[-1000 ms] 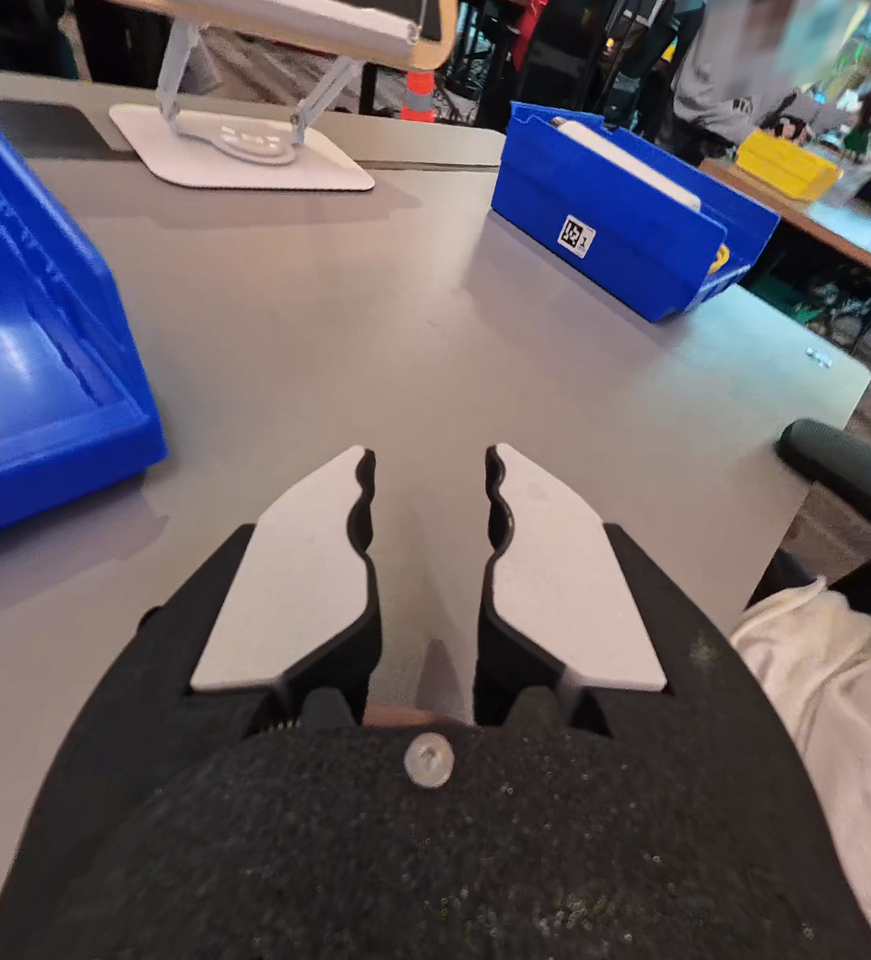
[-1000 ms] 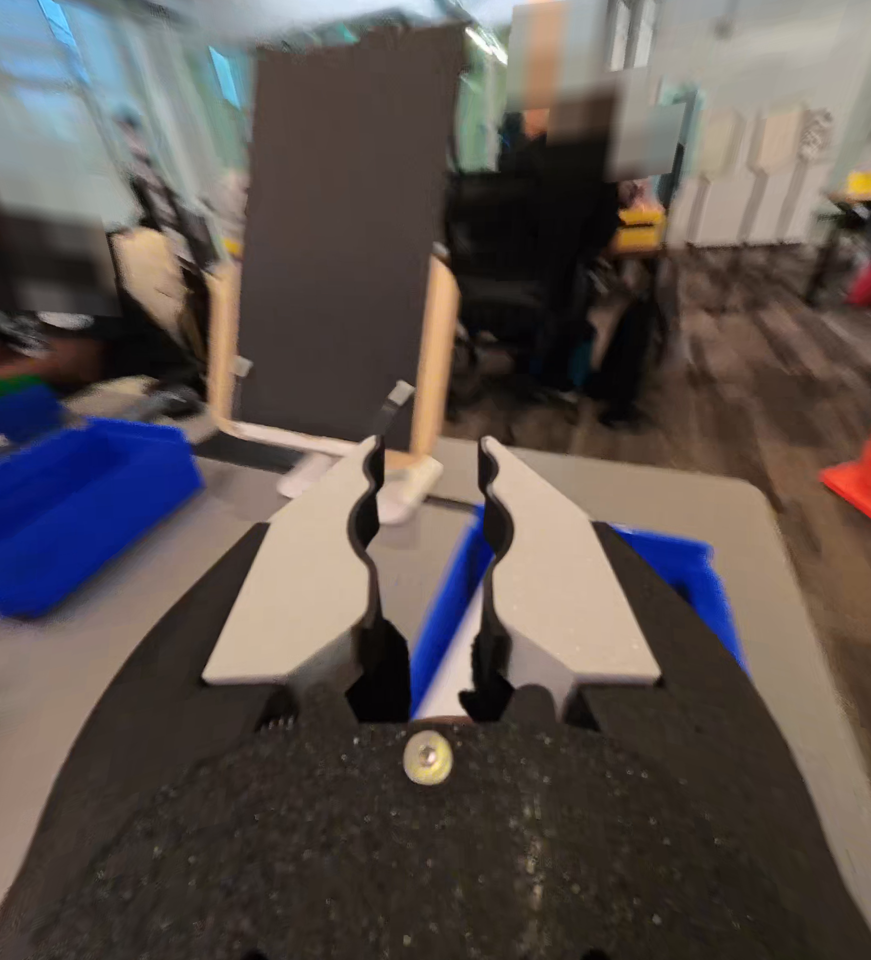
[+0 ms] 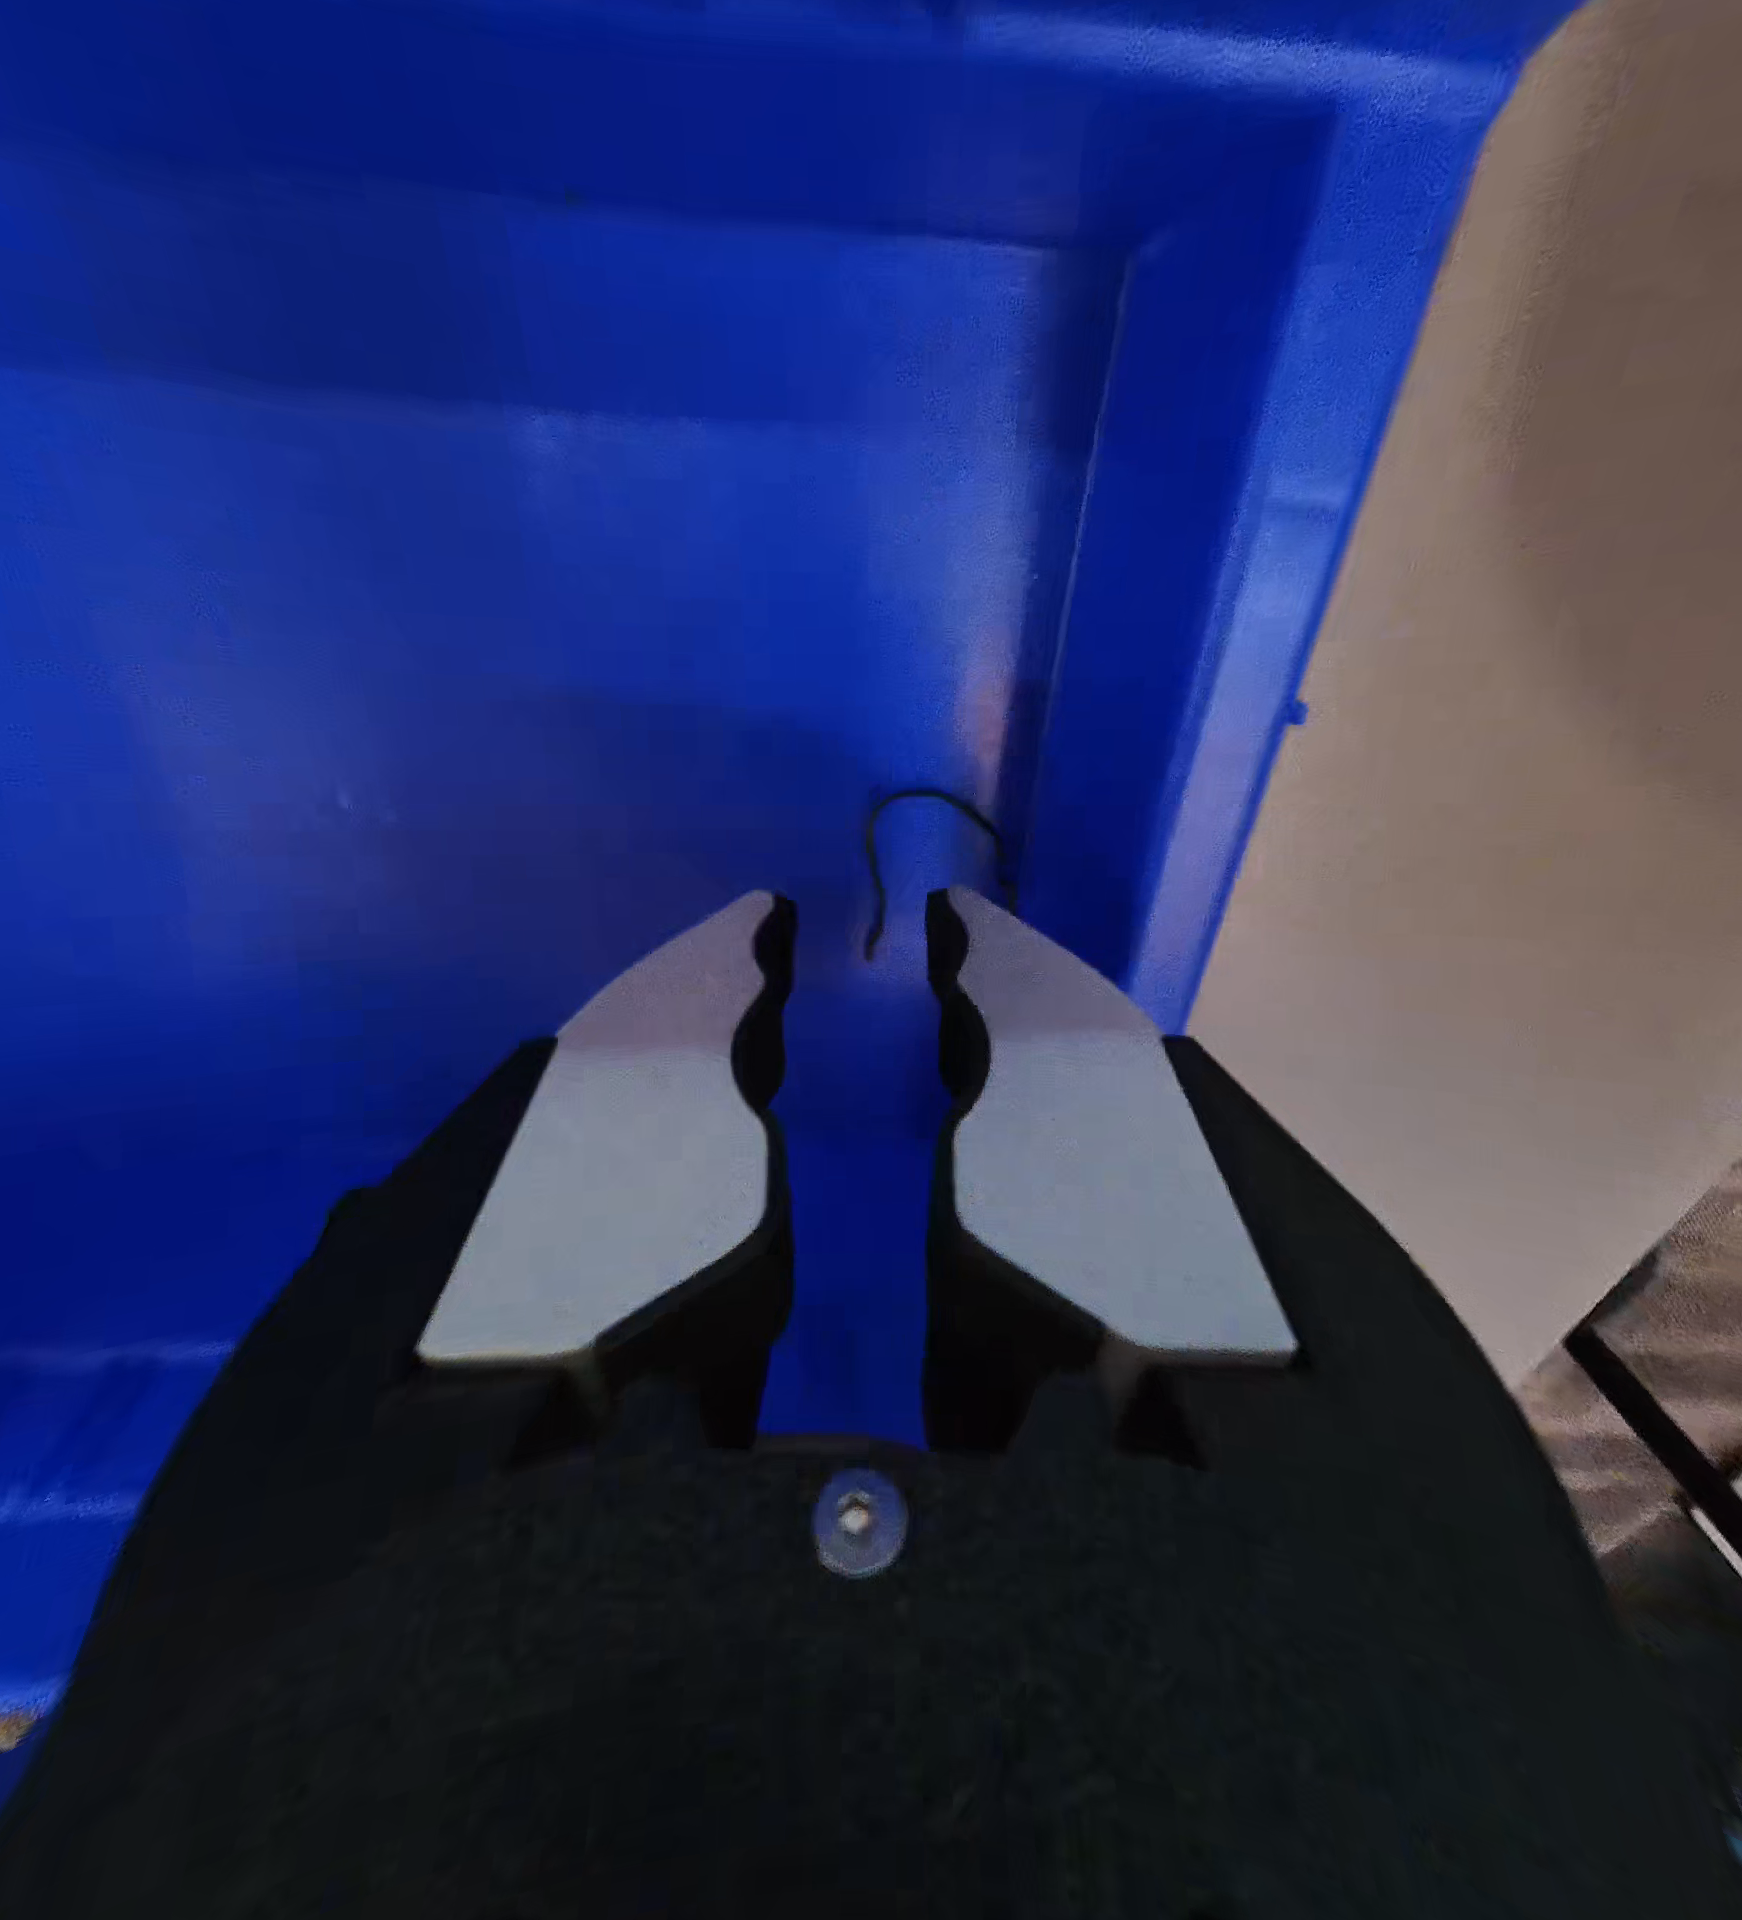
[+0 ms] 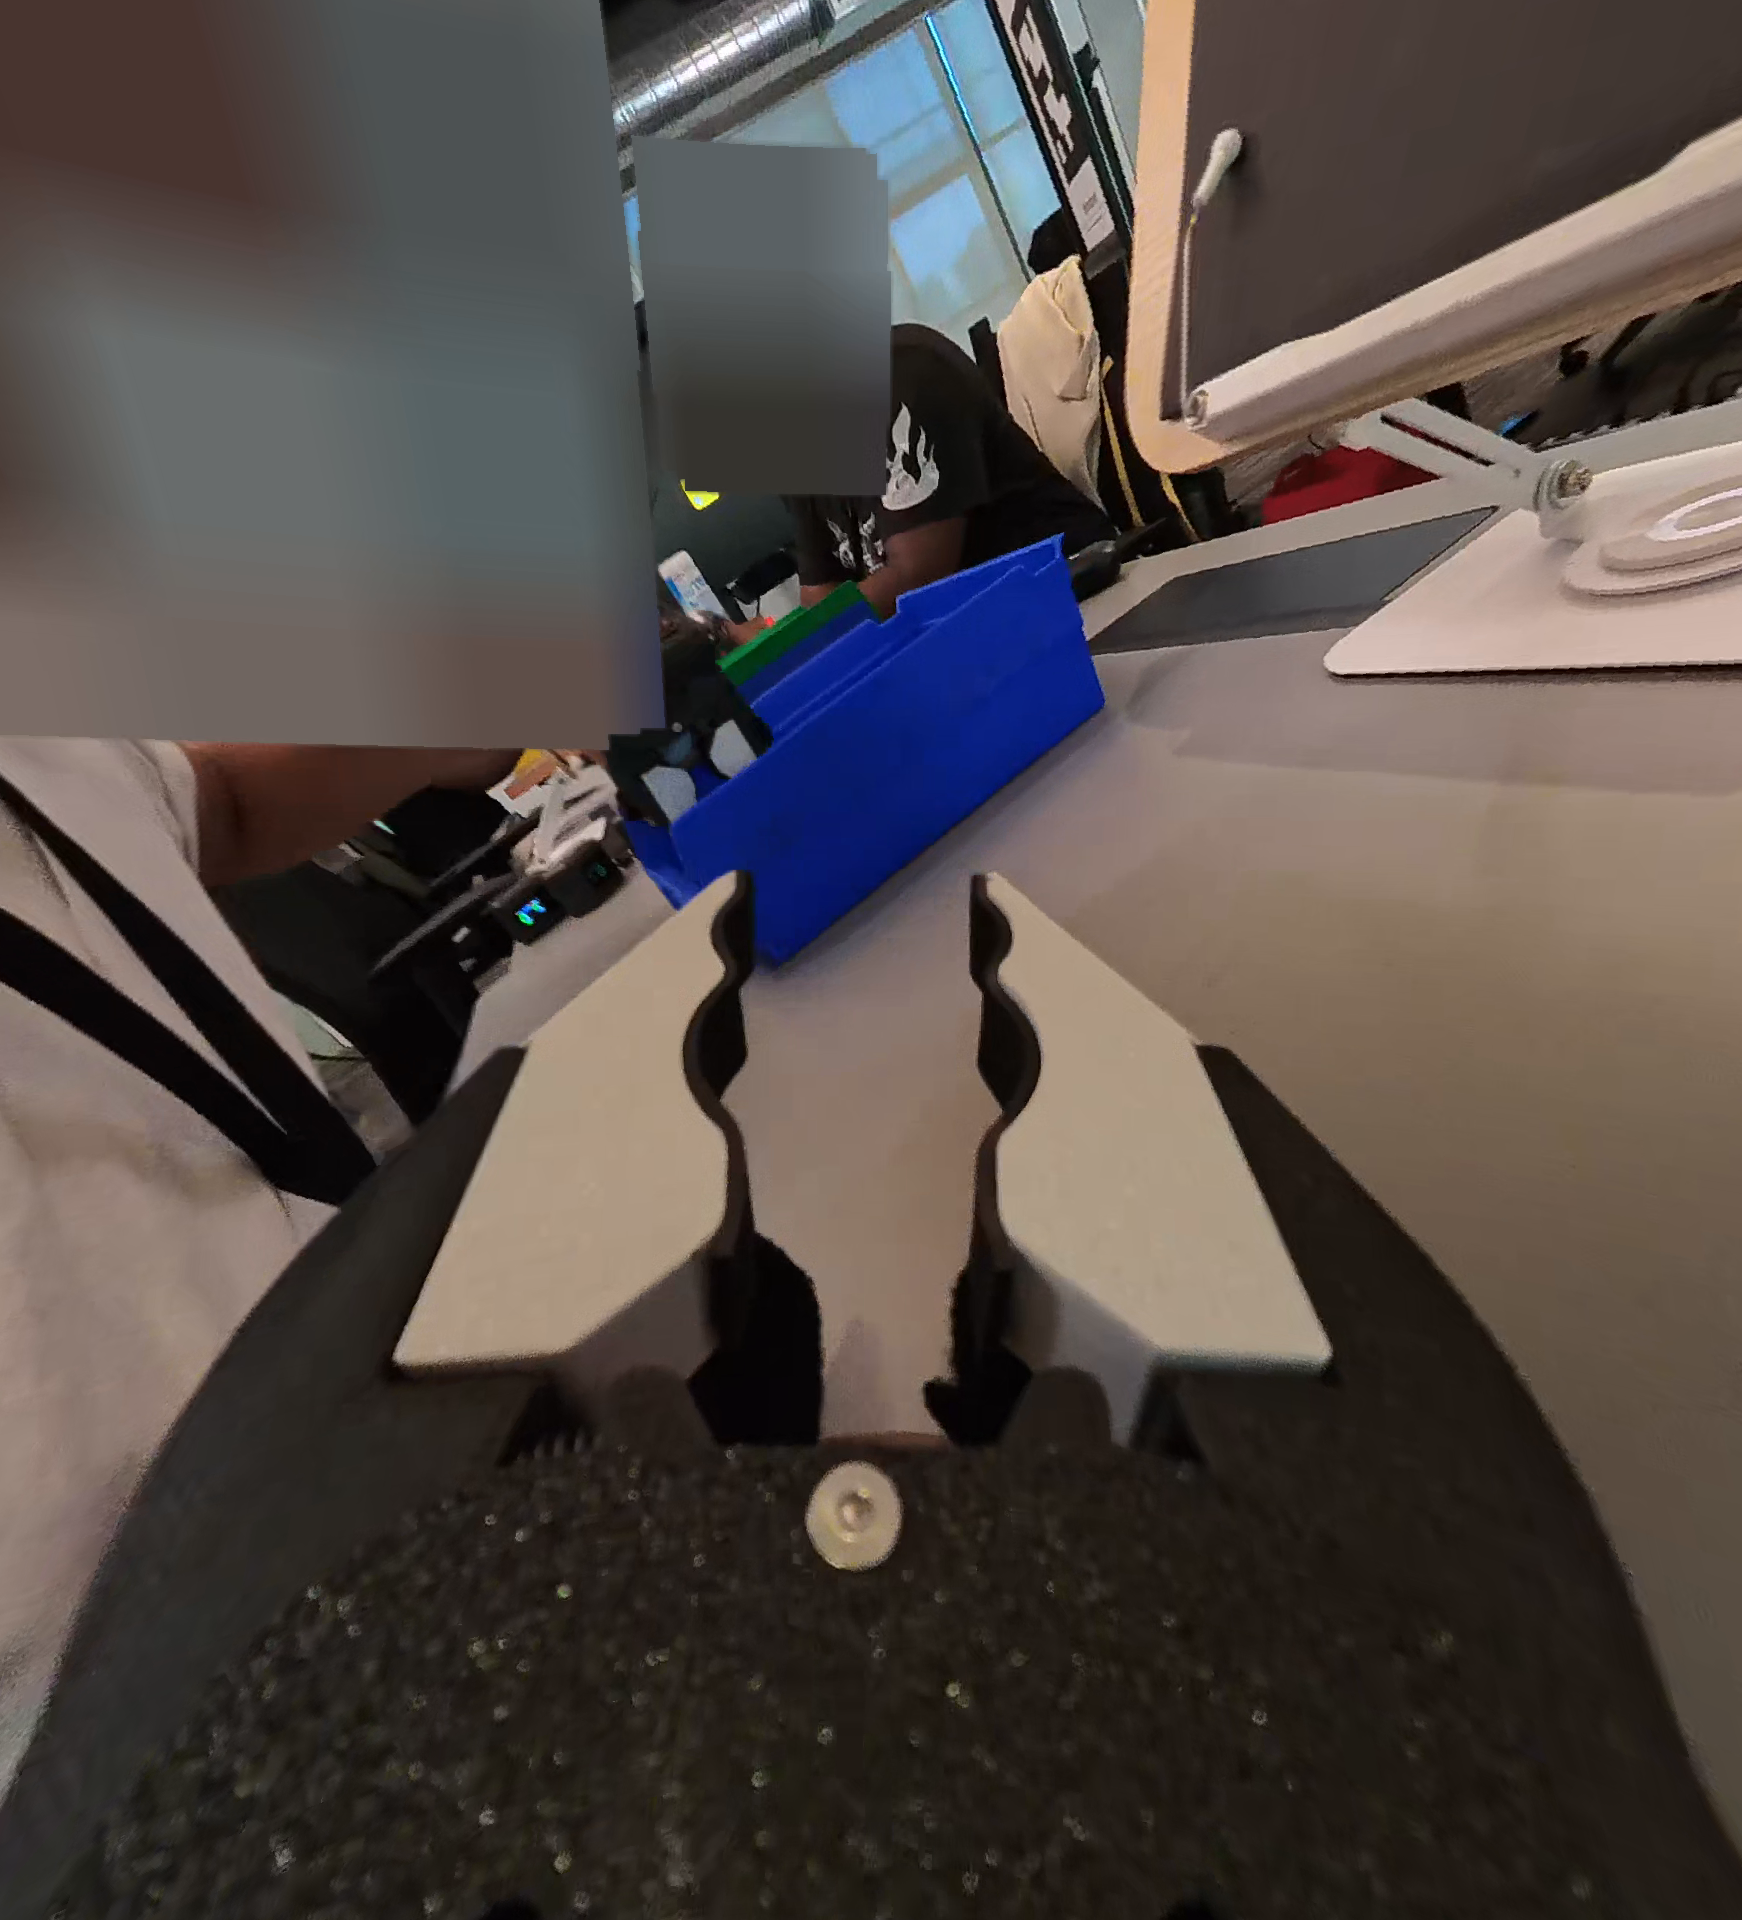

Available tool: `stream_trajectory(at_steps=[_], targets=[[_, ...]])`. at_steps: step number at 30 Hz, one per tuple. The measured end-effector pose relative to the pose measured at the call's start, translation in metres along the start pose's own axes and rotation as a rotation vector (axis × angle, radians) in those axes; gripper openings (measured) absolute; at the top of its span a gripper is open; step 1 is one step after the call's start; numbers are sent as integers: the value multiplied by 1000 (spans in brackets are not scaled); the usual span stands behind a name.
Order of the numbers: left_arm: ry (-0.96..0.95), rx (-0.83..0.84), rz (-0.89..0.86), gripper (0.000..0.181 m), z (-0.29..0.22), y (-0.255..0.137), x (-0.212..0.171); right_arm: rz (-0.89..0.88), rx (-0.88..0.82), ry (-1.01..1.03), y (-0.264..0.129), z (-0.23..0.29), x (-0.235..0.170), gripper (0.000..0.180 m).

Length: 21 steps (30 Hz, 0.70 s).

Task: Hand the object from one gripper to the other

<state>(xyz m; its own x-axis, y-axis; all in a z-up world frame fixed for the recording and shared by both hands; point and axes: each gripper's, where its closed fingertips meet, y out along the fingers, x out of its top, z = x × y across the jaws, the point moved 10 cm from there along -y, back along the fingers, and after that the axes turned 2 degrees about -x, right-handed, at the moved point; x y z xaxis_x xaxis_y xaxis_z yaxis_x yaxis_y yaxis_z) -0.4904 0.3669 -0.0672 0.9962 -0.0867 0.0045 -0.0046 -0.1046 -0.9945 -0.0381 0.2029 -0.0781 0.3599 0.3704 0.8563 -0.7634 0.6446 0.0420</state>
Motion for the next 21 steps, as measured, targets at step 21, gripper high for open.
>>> stream_trajectory(at_steps=[21], targets=[[-152,192,1,0,0,16,-1,-30,23,53,-9,-2,7,41]])
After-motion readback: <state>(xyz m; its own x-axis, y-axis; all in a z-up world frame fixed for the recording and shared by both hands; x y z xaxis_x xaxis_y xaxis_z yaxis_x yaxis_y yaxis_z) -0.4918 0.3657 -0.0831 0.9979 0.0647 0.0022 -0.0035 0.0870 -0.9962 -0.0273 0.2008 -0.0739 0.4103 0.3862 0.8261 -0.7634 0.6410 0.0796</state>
